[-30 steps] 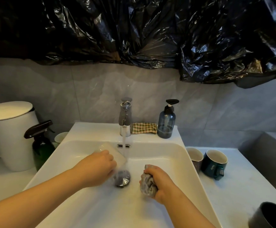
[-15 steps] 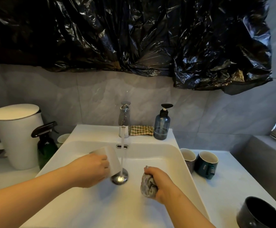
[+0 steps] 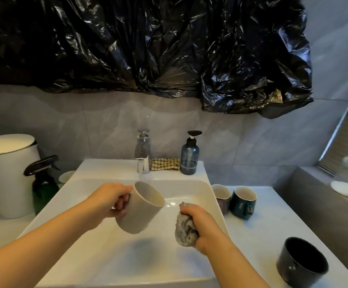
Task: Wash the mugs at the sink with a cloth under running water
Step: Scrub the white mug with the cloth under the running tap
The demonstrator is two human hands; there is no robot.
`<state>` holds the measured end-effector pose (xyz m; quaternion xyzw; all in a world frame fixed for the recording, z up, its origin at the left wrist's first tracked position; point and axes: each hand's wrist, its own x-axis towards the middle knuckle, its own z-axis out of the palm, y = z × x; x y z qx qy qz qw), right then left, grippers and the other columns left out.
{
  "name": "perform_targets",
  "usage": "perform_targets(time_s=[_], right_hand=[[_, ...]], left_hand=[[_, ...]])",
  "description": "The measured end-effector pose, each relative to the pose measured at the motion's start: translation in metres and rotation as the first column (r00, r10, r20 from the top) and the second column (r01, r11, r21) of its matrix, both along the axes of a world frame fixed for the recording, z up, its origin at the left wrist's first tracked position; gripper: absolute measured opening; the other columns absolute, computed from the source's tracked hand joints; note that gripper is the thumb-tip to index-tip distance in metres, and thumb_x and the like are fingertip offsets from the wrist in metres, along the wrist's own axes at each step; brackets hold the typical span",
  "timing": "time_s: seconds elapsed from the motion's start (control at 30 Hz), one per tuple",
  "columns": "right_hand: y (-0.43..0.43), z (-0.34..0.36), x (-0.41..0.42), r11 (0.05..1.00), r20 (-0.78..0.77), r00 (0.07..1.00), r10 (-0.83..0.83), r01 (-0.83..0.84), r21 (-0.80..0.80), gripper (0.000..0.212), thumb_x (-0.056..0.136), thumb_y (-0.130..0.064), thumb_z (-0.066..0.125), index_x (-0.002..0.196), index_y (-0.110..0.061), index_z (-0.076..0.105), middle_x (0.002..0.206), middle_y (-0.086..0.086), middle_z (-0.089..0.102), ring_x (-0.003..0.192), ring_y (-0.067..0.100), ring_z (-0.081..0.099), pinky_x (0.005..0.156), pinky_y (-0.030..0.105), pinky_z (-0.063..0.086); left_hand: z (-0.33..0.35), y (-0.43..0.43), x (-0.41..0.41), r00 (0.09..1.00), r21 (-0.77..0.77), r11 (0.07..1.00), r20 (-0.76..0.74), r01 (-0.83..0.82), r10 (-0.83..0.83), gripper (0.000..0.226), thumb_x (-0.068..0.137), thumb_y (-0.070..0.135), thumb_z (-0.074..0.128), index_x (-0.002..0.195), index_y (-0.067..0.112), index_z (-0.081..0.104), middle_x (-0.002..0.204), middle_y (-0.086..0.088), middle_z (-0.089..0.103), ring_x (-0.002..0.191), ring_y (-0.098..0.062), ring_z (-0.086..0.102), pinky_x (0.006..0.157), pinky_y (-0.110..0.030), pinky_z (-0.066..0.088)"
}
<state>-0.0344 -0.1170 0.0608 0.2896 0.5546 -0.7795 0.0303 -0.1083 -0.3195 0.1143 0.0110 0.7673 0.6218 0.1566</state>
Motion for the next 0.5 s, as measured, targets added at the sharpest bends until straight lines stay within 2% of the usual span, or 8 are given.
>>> perform_targets(time_s=[0.1,0.2,0.3,0.37,0.43,0.5], right_hand=[[0.026,0.014,0.010,0.997,-0.090,0.995,-0.040,0.046,0.069,0.010,0.087,-0.017,0.060,0.080,-0.011,0.061,0.076,0.015,0.062,0.072,0.025,0.060,0.073,0.034,0.050],[0.061,0.022,0.026,0.986,-0.140,0.985,-0.097,0.114,0.122,0.005,0.087,-0.015,0.061,0.086,-0.011,0.064,0.085,0.015,0.068,0.082,0.027,0.065,0.083,0.039,0.052],[0.100,0.024,0.049,0.966,-0.160,0.975,-0.152,0.181,0.186,0.006,0.086,-0.011,0.060,0.083,-0.011,0.065,0.082,0.014,0.070,0.079,0.025,0.065,0.074,0.034,0.054],[0.127,0.021,0.063,0.946,-0.176,0.963,-0.205,0.241,0.218,0.009,0.086,-0.009,0.060,0.077,-0.011,0.062,0.073,0.010,0.064,0.068,0.020,0.060,0.064,0.028,0.049],[0.153,0.019,0.076,0.928,-0.173,0.955,-0.239,0.277,0.248,0.013,0.086,-0.007,0.059,0.073,-0.011,0.058,0.067,0.010,0.058,0.062,0.020,0.054,0.061,0.027,0.045],[0.176,0.013,0.087,0.921,-0.148,0.956,-0.253,0.285,0.266,0.016,0.086,-0.007,0.058,0.071,-0.011,0.057,0.061,0.009,0.057,0.058,0.021,0.053,0.058,0.026,0.045]], left_hand=[[0.006,0.037,0.009,0.982,0.190,0.981,0.191,-0.035,-0.002,0.037,0.091,0.017,0.052,0.056,0.012,0.044,0.043,0.001,0.034,0.046,-0.012,0.034,0.048,-0.021,0.043],[0.009,0.088,0.024,0.963,0.248,0.968,0.267,-0.027,-0.042,0.035,0.092,0.020,0.050,0.058,0.015,0.045,0.039,0.003,0.038,0.049,-0.013,0.038,0.054,-0.027,0.039],[0.006,0.145,0.044,0.972,0.246,0.969,0.225,0.016,-0.073,0.036,0.094,0.023,0.047,0.059,0.017,0.046,0.041,0.003,0.042,0.053,-0.013,0.042,0.057,-0.026,0.035],[0.001,0.184,0.058,0.976,0.279,0.960,0.203,0.023,-0.082,0.037,0.095,0.021,0.046,0.058,0.016,0.047,0.041,0.003,0.043,0.054,-0.014,0.042,0.058,-0.024,0.037],[-0.007,0.219,0.073,0.975,0.297,0.954,0.204,0.027,-0.091,0.038,0.096,0.020,0.045,0.058,0.015,0.047,0.041,0.004,0.044,0.054,-0.014,0.043,0.059,-0.024,0.039],[-0.016,0.249,0.084,0.973,0.309,0.951,0.207,0.030,-0.099,0.037,0.095,0.019,0.044,0.059,0.016,0.046,0.046,0.003,0.045,0.053,-0.012,0.043,0.052,-0.020,0.038]])
